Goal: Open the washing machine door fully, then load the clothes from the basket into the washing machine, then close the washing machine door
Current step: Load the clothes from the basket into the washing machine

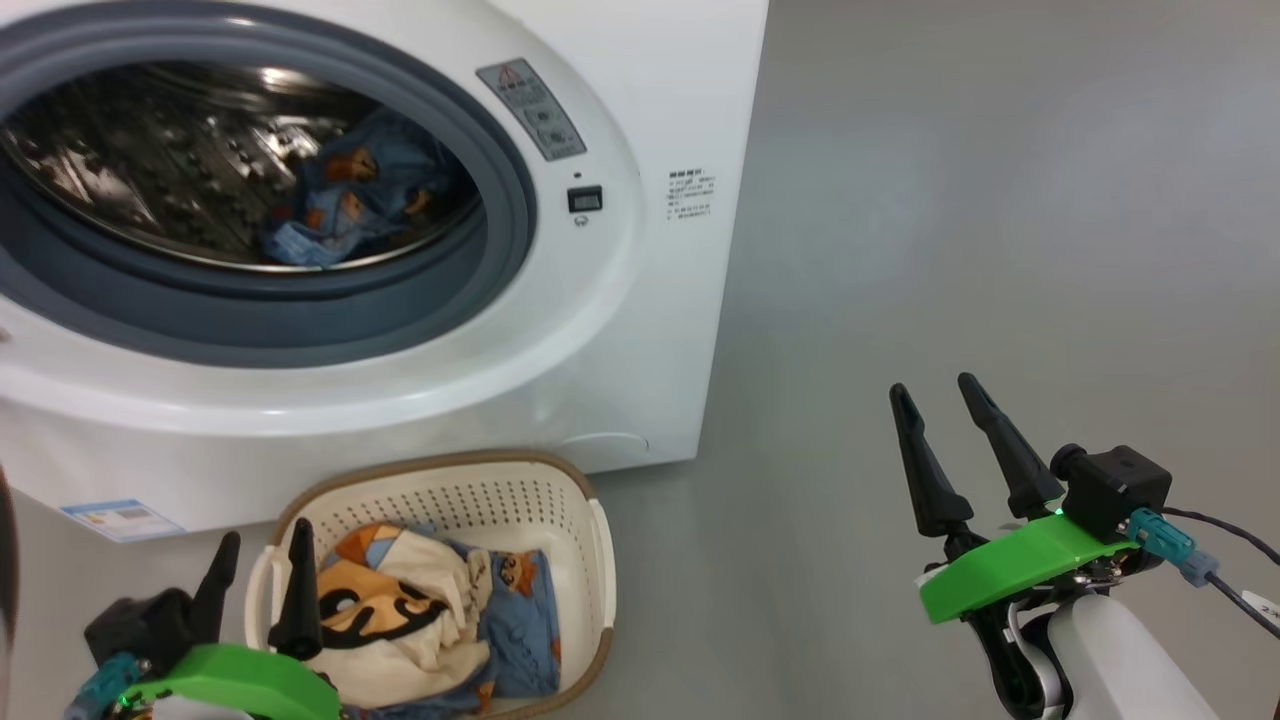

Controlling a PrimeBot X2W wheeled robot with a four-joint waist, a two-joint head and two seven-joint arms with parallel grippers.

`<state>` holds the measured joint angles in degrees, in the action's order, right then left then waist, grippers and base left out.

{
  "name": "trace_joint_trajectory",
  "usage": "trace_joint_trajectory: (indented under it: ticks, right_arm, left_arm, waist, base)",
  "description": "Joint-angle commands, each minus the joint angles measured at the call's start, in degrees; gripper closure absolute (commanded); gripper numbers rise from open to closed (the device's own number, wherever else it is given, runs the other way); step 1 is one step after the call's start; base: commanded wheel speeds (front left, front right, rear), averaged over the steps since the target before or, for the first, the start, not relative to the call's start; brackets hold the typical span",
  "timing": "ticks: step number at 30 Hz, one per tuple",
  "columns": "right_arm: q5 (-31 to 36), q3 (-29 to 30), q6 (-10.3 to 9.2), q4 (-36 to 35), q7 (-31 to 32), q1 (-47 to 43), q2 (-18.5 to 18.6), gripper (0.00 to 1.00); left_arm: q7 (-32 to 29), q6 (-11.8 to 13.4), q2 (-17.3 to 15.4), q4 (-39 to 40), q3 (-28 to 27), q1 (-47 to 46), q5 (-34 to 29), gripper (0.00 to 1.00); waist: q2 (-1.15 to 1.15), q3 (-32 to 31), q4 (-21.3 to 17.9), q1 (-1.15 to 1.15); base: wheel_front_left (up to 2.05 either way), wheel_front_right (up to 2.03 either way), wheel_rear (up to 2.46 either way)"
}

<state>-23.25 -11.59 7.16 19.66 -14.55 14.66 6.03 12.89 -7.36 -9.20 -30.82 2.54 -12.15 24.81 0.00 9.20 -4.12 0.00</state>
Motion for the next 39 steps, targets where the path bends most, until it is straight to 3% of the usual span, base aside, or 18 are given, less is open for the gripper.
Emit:
trace_joint_trajectory:
  ticks: [1, 27, 39]
  right_arm:
    - [1.0, -0.4, 0.33, -1.7, -0.4, 1.2, -0.3, 0.00]
    - [4.7, 2.1, 0.33, -7.3, -0.4, 6.7, -3.1, 0.00]
    - [3.2, 1.6, 0.33, -10.3, -0.4, 7.7, -3.1, 0.00]
  left_arm:
    - [-0.2, -0.1, -2.2, -0.1, -0.8, -2.8, 0.5, 0.00]
    - [-2.7, -0.1, -11.4, -22.7, 21.1, -21.8, 14.9, 0.00]
    - [-8.4, -0.1, -14.8, -28.1, 29.0, -28.9, 22.1, 0.00]
  waist:
    - [0.00, 3.3, -1.1, 0.00]
    - [0.00, 24.0, -4.9, 0.00]
    - [0.00, 32.8, -7.3, 0.00]
  base:
    - [0.00, 0.00, 0.00]
    - [0.00, 0.00, 0.00]
    - [0.00, 0.00, 0.00]
